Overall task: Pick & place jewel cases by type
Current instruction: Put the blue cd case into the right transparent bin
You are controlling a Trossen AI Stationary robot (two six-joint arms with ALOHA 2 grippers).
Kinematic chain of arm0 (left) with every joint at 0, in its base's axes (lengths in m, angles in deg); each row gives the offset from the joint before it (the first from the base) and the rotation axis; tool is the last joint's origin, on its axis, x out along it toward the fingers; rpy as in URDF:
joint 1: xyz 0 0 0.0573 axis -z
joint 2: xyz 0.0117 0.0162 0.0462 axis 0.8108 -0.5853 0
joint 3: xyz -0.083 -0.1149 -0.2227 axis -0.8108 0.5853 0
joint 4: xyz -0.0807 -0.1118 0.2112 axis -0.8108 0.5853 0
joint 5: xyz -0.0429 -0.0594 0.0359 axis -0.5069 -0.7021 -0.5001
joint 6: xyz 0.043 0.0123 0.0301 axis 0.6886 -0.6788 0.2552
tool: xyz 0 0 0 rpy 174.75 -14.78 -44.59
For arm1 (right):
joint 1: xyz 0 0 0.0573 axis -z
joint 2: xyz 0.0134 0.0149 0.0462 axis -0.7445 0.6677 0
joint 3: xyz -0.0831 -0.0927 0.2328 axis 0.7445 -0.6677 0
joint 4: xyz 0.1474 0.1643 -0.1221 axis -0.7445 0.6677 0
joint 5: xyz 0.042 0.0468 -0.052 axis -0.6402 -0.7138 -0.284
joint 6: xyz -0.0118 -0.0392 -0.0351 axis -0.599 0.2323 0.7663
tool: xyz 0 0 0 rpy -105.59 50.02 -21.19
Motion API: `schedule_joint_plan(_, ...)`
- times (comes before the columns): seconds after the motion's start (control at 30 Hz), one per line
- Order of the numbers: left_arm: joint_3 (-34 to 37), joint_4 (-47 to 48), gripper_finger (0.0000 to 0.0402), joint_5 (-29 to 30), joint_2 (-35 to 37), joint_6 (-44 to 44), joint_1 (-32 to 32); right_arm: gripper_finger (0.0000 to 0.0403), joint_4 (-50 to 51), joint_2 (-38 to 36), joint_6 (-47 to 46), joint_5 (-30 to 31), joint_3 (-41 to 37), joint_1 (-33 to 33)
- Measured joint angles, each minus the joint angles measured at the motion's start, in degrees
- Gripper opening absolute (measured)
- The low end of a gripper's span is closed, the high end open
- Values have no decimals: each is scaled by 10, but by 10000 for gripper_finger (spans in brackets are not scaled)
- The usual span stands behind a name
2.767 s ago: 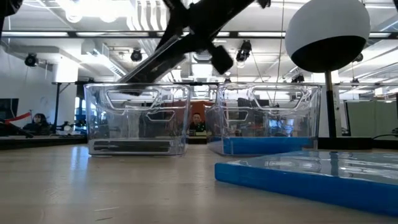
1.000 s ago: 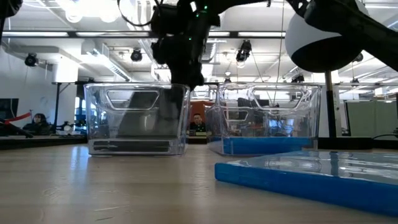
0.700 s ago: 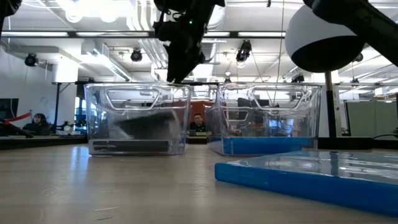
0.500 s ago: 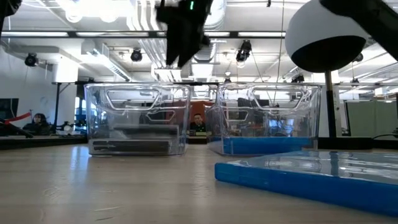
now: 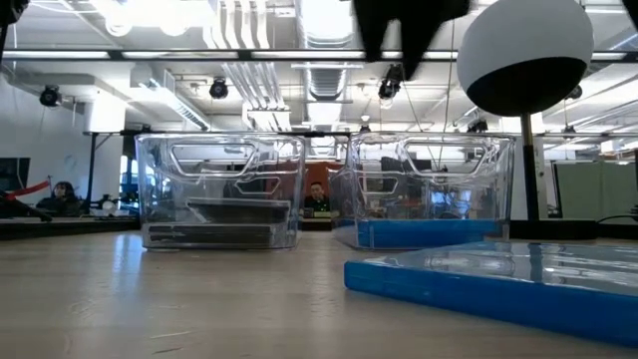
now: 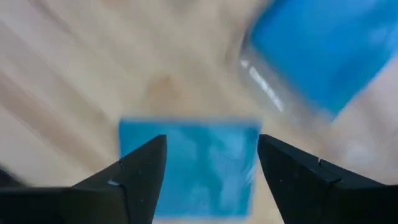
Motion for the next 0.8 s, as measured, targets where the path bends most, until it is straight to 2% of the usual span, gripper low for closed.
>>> schedule_joint_plan(0.17, 49, -47, 133, -125, 0, 9, -56, 244, 1, -3, -238, -59, -68, -80)
schedule_joint_plan(0.3, 95, -164, 133, -212, -2, 85, -104, 242, -25, -1, -360, -110, -127, -130)
schedule_joint_plan(0.43, 144, -326, 133, -277, -5, 157, -145, 238, -52, -2, -393, -157, -178, -175)
schedule_joint_plan(0.53, 174, -410, 133, -314, -17, 167, -174, 234, -75, -2, -396, -169, -218, -196)
schedule_joint_plan(0.67, 188, -426, 133, -338, -51, 158, -207, 230, -149, -4, -430, -163, -279, -198)
schedule_joint_plan(0.8, 184, -428, 133, -338, -95, 123, -219, 230, -210, -6, -465, -115, -324, -197)
